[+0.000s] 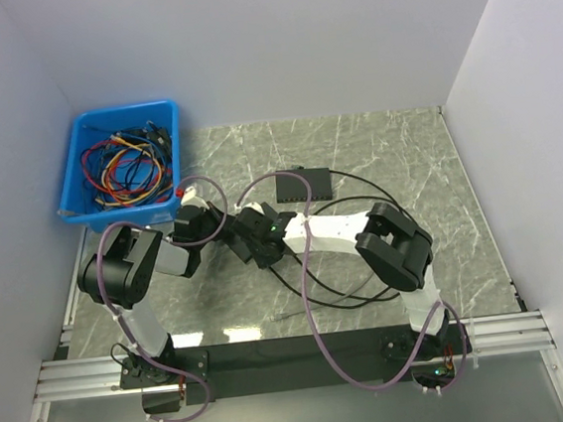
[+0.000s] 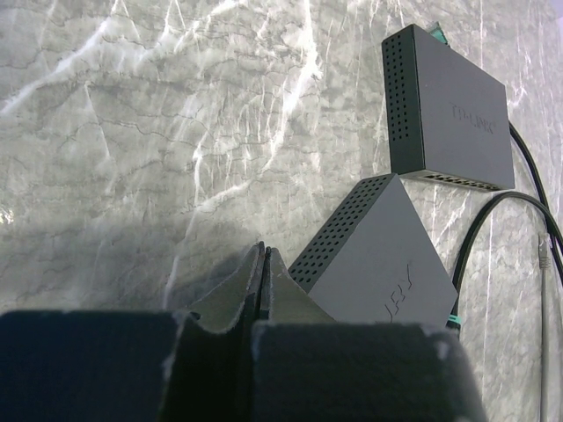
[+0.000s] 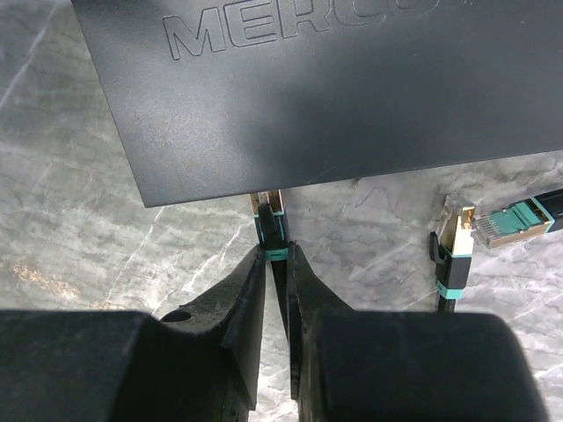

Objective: Insert the plug into the switch port

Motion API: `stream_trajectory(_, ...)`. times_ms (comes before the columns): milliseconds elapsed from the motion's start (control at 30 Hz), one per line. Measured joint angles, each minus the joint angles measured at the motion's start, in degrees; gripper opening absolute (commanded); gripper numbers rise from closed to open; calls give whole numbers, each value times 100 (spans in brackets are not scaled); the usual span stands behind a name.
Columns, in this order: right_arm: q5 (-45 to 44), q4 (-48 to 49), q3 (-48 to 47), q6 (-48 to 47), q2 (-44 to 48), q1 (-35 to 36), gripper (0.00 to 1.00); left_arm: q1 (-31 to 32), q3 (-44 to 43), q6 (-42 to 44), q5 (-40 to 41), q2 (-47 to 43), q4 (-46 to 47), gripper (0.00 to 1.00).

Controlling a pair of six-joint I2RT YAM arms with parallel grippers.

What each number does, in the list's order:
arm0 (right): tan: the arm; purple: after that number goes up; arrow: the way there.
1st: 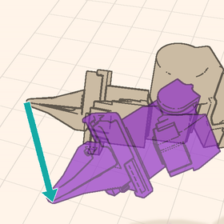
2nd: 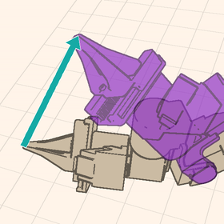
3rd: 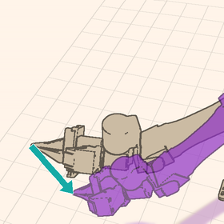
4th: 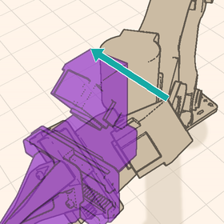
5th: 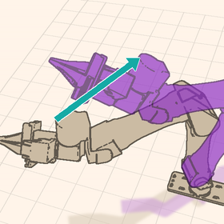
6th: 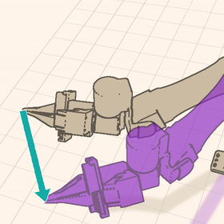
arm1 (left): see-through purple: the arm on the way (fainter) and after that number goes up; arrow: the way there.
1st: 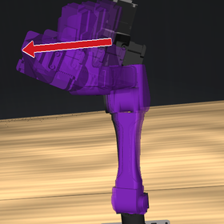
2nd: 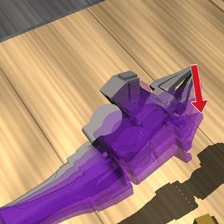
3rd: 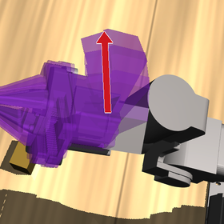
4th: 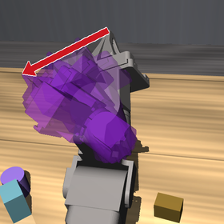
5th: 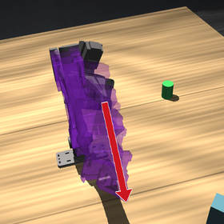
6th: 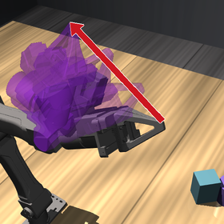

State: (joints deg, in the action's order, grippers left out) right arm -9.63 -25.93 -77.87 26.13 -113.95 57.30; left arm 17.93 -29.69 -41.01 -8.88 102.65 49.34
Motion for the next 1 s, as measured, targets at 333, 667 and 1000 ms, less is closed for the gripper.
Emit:
stream_trajectory(333, 28, -160, -138, -2, -55, -17, 0, 15, 22, 7, -9, 55, 142, 1)
stream_trajectory(667, 142, -334, -293, -15, -133, -96, 0, 22, 37, 2, -9, 94, 256, 0)
stream_trajectory(1000, 304, -343, -313, -44, -162, -151, 18, 22, 37, 0, -7, 101, 269, 0)
